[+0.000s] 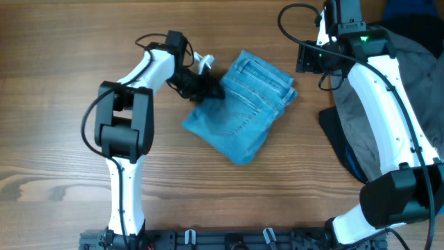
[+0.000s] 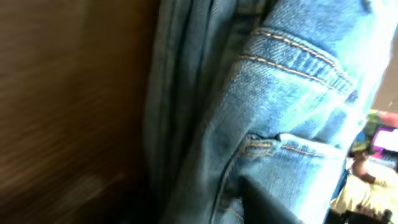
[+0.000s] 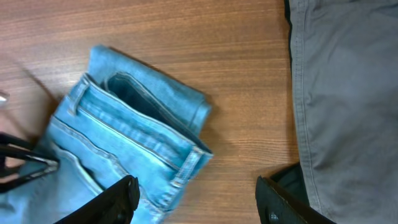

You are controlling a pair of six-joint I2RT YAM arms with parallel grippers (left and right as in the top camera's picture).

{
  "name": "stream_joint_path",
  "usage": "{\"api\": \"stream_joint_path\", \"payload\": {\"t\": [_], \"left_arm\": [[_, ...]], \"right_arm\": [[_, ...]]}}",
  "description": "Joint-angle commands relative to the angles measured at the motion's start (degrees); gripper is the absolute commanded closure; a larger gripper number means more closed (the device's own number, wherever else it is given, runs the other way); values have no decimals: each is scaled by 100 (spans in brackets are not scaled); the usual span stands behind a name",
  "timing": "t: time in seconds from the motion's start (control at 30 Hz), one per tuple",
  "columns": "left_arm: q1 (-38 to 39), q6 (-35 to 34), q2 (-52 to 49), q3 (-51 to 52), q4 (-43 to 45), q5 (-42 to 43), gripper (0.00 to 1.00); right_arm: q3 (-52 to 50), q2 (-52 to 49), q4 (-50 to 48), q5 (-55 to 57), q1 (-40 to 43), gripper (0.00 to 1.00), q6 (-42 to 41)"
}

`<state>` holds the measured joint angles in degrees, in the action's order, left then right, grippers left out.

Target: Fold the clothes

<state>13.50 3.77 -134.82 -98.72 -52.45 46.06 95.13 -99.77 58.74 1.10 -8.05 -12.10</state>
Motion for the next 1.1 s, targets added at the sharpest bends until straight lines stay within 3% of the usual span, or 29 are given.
{"api": "stream_joint_path", "payload": {"t": [0.0,0.17,0.23,0.37,0.53,0.73,0.77,0.8,0.87,0.97,1.07], "left_arm": [[107,4,-142,44,9,-573,96],[-538,-822,179,44,-140,-2673,96],[-1152,-1187,479,44,-216,-3766,96],[-2055,-1196,868,44,-179,-5038,96],[-2876,-713,1309,44,214,-5412,96],[-3458,-680,1375,44,494,-5473,96],[-3493,-680,1384,44,492,-5475,76],[-3532,-680,1416,44,474,-5475,37],[-3554,-682,1567,44,444,-5552,0],[-3510,-763,1996,33,442,-5683,0],[-3338,-769,2472,33,424,-4907,0]], "right_arm": [[0,-52,13,-87,-22,35,13],[0,-52,46,-46,7,35,131],[0,-52,46,-46,7,35,155],[0,-52,44,-50,7,35,114],[0,-52,74,-48,37,35,120],[0,-52,177,-50,37,35,101],[0,-52,199,-50,37,35,101],[0,-52,210,-48,39,35,105],[0,-52,214,-48,37,35,103],[0,-52,210,-48,37,35,151],[0,-52,179,-50,37,34,155]]}}
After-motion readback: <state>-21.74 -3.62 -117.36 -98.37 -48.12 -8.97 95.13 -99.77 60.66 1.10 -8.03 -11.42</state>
